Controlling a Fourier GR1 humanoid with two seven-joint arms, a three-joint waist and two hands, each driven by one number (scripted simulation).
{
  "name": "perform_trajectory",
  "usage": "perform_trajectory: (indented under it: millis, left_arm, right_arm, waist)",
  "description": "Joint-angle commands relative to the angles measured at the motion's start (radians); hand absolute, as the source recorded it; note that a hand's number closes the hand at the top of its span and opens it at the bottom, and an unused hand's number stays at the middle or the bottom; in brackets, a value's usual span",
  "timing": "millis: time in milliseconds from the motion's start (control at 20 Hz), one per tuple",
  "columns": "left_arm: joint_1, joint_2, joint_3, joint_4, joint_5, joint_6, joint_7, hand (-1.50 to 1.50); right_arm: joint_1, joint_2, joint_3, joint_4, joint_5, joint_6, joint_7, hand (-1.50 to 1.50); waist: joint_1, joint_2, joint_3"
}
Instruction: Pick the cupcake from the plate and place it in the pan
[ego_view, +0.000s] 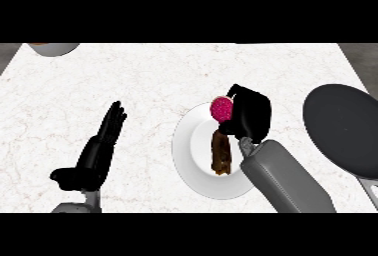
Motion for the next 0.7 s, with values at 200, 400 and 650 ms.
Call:
perform_trajectory:
  millis: [200, 400, 650]
  left_arm:
    - [0.054, 0.013, 0.003, -0.021, 0.015, -0.033, -0.046, 0.0]
    - [-0.015, -0.028, -0.035, -0.033, -0.024, 0.015, 0.045, 0.0]
    - [0.008, -0.005, -0.007, -0.011, -0.004, -0.022, -0.014, 0.0]
  right_arm:
    - [0.086, -0.032, -0.047, -0.366, 0.22, 0.033, 0.26, 1.5]
    - [0.144, -0.038, -0.161, -0.444, 0.219, -0.009, 0.236, 1.5]
    - [0.234, -0.064, -0.319, -0.475, 0.173, -0.111, 0.13, 1.5]
  waist:
    - [0.013, 0.005, 0.001]
    - [0.01, 0.008, 0.002]
    - [0.023, 0.013, 0.002]
